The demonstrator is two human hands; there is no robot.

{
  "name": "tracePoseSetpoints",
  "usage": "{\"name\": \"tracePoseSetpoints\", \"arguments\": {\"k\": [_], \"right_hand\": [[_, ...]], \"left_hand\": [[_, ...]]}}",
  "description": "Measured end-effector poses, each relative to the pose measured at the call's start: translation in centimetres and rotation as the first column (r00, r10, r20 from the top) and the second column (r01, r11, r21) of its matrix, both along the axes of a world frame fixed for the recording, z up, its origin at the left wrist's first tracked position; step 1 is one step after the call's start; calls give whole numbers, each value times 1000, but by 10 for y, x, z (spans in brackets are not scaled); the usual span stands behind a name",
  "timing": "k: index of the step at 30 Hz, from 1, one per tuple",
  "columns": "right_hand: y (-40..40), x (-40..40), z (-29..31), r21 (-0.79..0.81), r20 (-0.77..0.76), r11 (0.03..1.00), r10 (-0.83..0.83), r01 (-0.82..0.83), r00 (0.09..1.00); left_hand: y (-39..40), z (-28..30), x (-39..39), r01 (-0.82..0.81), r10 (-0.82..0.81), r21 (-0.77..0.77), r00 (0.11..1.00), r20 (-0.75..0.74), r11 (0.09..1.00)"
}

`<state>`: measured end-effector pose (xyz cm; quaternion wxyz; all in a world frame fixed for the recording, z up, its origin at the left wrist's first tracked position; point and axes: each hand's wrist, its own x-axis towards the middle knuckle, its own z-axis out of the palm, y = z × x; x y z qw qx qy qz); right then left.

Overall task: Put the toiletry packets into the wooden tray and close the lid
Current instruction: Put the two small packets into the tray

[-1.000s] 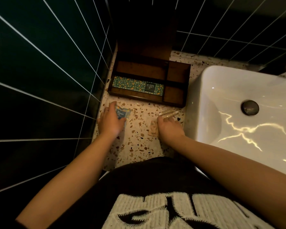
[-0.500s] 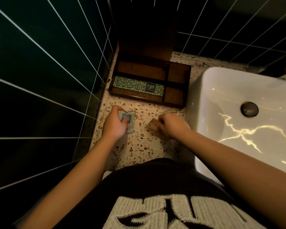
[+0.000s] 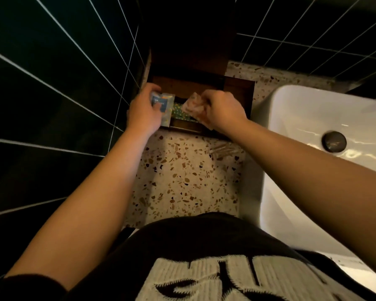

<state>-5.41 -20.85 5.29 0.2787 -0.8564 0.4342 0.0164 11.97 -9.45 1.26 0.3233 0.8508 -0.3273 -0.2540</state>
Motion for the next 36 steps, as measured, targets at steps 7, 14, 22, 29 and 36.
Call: {"name": "tracePoseSetpoints", "arguments": {"k": [7,14,22,29,36], "right_hand": [[-9,32,-30,-106,-194,982,137,-160,971],[1,47,-49,-64,-253,977,182,-204,950],[10,46,-57,16,-200,974,224,-225,954],[22,17,-53,-42,-244,968,228,-246,943],[34,18,-53,134,-183,978,184,-161,966]], "left_hand": [[-15,-19,15,128,-141,198,988,55,972],[-7,-25,6,61,-135,193,906,400,979],[-6,-30,1,55,-173,254,865,472,966],[-2,-24,-6,131,-215,200,841,497,971],[-8,-27,-9,238,-398,381,813,426,893]]}}
